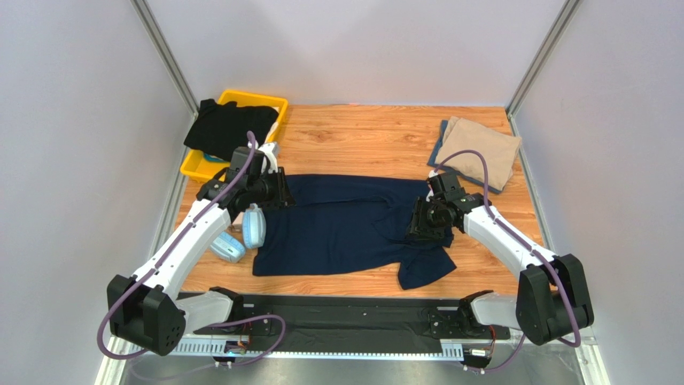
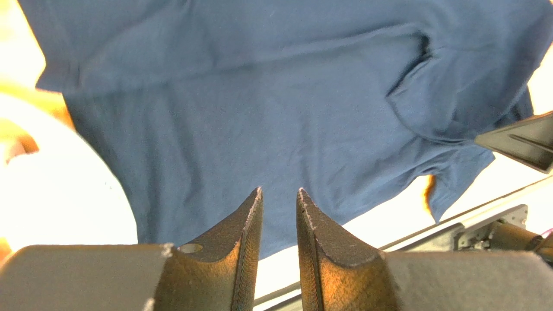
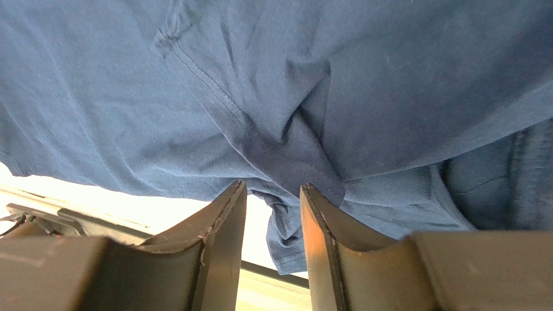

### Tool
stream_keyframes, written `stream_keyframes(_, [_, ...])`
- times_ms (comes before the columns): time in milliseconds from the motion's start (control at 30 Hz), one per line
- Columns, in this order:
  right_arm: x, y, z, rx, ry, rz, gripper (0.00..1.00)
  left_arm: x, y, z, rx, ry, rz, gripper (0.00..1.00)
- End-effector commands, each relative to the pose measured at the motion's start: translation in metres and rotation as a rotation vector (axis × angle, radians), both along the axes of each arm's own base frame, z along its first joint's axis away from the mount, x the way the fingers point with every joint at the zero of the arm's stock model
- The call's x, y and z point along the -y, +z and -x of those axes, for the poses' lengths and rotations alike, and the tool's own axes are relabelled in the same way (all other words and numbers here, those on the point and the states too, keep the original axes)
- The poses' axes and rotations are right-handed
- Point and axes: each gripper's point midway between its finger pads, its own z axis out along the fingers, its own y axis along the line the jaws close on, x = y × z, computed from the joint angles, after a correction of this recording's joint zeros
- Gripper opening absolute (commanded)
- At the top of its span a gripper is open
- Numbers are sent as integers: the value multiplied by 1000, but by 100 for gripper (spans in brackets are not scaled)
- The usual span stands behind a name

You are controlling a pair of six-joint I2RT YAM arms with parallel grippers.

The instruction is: Fold and stack the t-shirts

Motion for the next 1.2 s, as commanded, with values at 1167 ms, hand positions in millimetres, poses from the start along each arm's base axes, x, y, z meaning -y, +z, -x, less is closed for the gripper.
stream_keyframes(1167, [55,4,9,124,-497,109,52,-26,-81,33,-184,108,-107,34])
